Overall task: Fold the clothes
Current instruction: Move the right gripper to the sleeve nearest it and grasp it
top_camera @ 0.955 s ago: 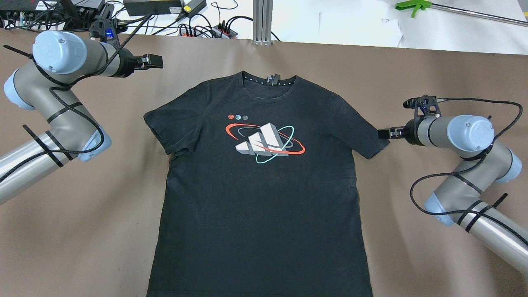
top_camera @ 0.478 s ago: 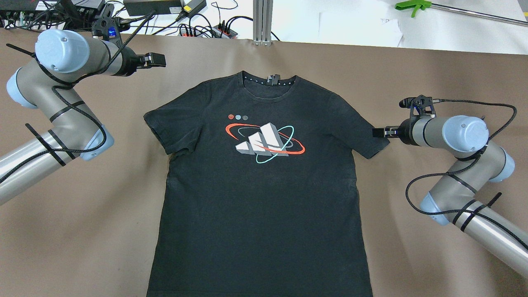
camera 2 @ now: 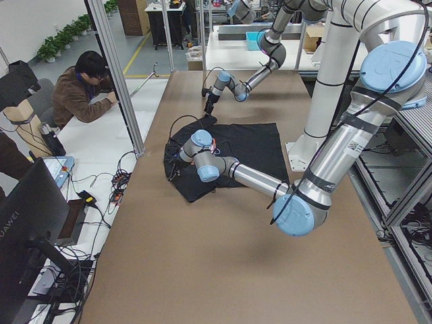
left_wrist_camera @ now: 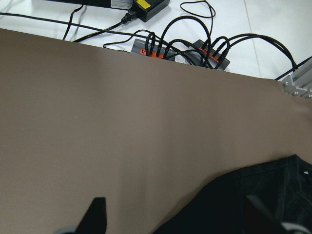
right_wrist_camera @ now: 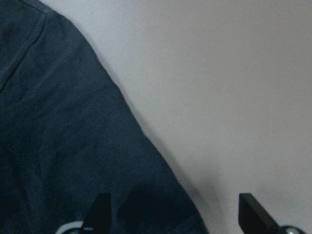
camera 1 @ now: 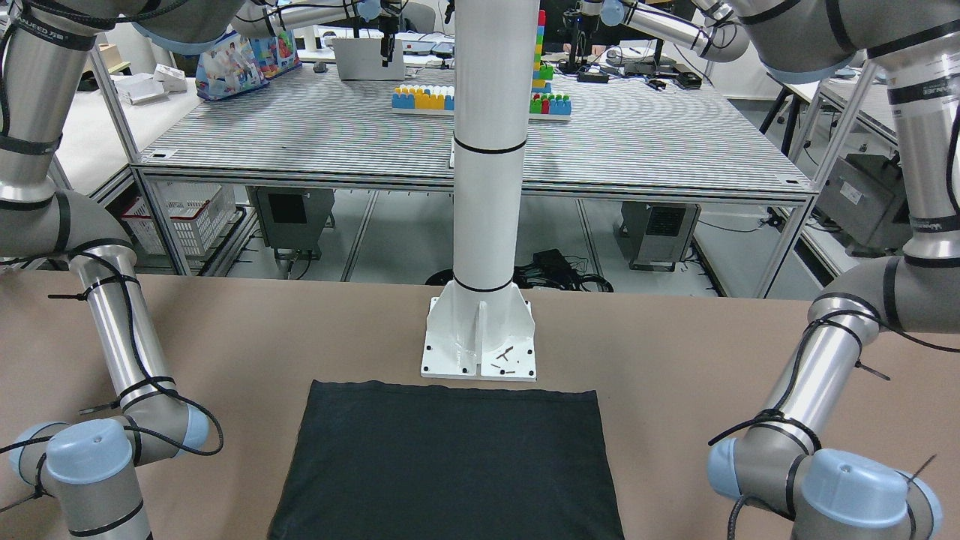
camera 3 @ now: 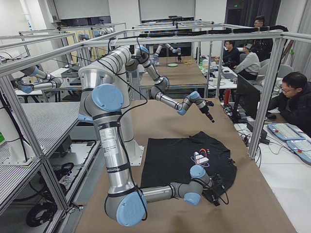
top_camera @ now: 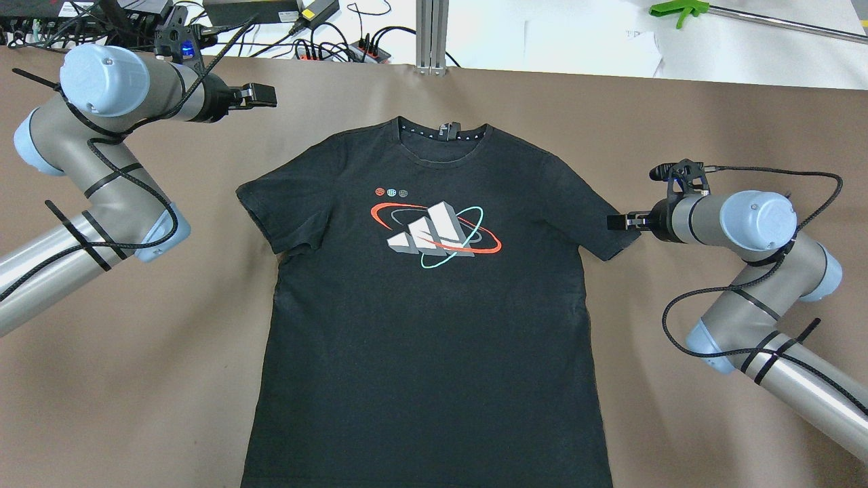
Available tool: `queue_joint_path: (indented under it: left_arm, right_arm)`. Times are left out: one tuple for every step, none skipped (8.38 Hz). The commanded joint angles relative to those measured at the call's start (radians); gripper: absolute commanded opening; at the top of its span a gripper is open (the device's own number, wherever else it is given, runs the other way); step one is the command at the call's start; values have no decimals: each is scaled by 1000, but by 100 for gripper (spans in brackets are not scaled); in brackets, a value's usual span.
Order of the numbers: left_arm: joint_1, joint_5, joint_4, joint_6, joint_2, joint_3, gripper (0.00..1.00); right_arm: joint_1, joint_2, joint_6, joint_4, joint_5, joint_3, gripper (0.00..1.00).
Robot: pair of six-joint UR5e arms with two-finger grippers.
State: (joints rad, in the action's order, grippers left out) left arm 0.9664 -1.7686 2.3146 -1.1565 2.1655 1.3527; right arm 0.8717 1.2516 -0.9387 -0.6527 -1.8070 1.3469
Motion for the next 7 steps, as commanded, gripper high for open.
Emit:
queue_joint_path:
  left_arm:
    - [0,1,-1,0,4,2,100]
    - [2,1,-3,0,7,2,100]
    - [0,1,-3,-2,8,2,100]
    - [0,1,-3,-2,10,2,100]
    - [0,1,-3,-2,10,3,100]
    - [0,1,-3,-2,10,3,100]
    - [0,1,-3,-2,10,3,100]
  right_arm:
    - [-23,8,0,-61,-5,48,93]
    - [-34,9,0,-61,-5,41,93]
    - [-34,11,0,-61,-5,38,93]
    - [-34,20,1,-59,-5,38,93]
    - [-34,34,1,-53,-6,43,93]
    - [-34,34,1,-53,-6,43,93]
    - [-34,34,0,-54,-6,43,92]
